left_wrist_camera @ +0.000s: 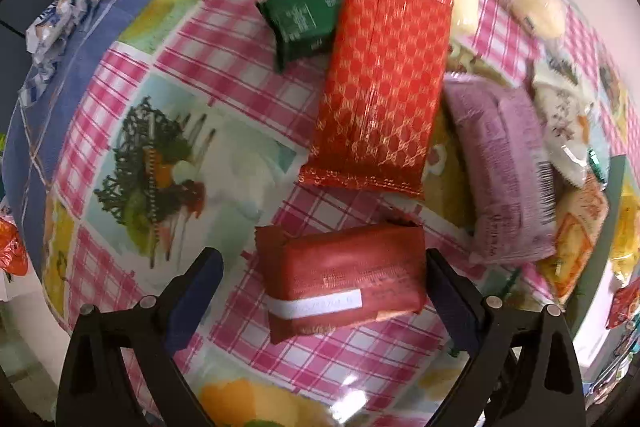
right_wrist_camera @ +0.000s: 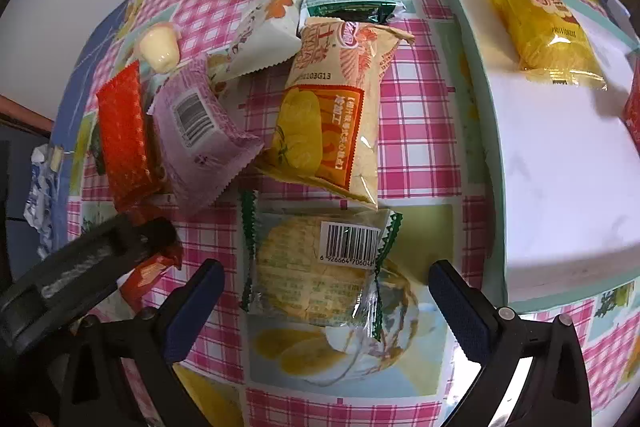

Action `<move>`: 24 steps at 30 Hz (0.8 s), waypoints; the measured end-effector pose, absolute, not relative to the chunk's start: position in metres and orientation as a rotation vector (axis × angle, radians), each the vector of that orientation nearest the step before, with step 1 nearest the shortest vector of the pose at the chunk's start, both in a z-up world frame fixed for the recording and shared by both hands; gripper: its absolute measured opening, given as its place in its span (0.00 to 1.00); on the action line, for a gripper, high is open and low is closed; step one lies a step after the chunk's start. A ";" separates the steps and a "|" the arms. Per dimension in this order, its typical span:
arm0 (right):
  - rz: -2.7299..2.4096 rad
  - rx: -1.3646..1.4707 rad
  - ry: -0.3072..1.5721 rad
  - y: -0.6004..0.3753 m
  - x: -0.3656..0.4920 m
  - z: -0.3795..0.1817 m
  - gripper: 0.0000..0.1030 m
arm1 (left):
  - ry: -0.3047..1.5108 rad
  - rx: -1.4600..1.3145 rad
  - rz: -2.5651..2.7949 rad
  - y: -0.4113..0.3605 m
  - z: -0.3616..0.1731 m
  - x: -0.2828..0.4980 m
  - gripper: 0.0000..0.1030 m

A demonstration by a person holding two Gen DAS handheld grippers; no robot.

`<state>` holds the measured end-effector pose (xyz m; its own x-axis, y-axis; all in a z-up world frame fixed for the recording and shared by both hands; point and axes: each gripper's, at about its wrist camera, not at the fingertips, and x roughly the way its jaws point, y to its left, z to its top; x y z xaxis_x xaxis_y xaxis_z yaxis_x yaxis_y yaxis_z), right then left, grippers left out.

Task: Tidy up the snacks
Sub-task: 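Move the left tool to the red wafer pack while the right tool approaches the round biscuit, then close the left tool on the red wafer pack while the right tool grips the round biscuit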

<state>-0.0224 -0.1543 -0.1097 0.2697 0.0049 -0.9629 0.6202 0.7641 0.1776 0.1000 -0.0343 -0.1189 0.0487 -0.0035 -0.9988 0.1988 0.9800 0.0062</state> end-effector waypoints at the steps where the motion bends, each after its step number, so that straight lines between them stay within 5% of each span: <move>1: -0.455 0.590 1.247 -0.153 -0.021 -0.111 1.00 | 1.503 0.169 -0.151 -0.035 -0.120 0.099 0.98; 24: -0.537 0.422 1.253 -0.122 -0.012 -0.132 1.00 | 1.504 0.133 -0.120 -0.027 -0.131 0.103 0.98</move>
<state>-0.0120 -0.1224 -0.1315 0.2185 -0.1501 -0.9642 0.5946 0.8040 0.0095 0.1026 -0.0269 -0.1310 0.0635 0.0031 -0.9980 0.1616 0.9868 0.0133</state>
